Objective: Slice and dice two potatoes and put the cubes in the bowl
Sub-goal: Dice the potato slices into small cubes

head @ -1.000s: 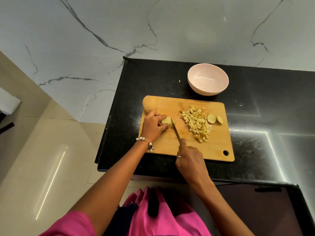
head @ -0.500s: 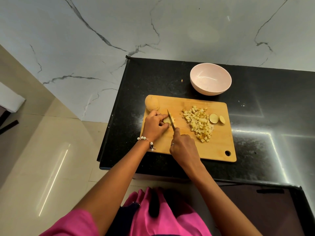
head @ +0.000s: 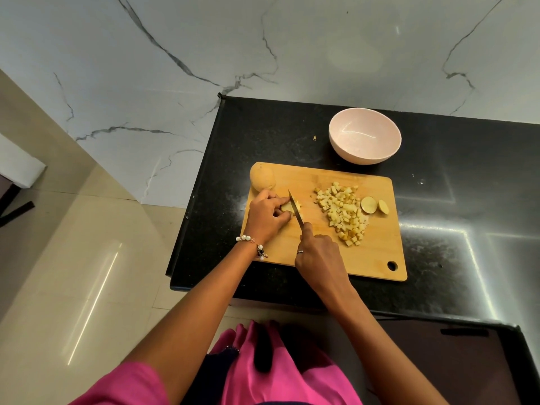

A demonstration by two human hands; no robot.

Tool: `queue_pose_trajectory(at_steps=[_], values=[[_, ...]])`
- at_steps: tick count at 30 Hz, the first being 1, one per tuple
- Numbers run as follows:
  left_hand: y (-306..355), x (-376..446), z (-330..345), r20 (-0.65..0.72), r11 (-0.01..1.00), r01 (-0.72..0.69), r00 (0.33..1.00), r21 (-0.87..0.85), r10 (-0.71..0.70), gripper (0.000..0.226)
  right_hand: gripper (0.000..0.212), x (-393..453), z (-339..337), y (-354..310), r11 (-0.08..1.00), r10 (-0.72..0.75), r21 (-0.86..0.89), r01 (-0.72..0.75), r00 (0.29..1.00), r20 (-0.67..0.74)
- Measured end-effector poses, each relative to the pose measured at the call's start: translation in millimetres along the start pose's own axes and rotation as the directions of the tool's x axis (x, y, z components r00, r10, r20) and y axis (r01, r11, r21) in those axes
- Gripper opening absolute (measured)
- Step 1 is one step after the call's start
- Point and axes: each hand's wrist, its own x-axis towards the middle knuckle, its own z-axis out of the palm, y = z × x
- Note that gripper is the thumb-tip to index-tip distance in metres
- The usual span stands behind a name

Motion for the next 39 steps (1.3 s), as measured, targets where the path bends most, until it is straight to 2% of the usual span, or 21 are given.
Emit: queue_pose_trajectory(at_steps=[8,17,20,27,32,39], values=[[0,2,0,-0.001,1.0,0.012,1.0,-0.005,-0.012,0.039,0.053,11,3,-7,0.997,-0.013,-0.079,0.011,1.0,-0.024],[2,-2,1,-0.023,1.0,-0.002,1.0,0.002,0.002,0.041,0.059,-32,4,-5,0.99,-0.024,-0.138,0.024,1.0,0.002],[1,-3,-1,-0.012,1.0,-0.013,1.0,0.006,0.013,0.044,0.057,-37,-4,-2,0.996,0.022,-0.084,-0.017,0.998,0.062],[1,-9,1,-0.05,1.0,-0.023,0.998,0.019,0.024,0.045,0.056,-6,-5,-4,0.998,0.049,-0.029,-0.049,0.998,0.028],[3,-1,-1,-0.012,0.995,0.033,0.999,0.094,-0.032,0.042,0.055,-16,-6,-1,0.997,0.075,-0.007,-0.074,0.997,0.027],[1,2,-3,0.028,0.986,0.023,0.999,0.163,-0.028,0.043,0.055,-7,-5,-8,0.998,0.054,0.039,-0.055,0.998,0.029]])
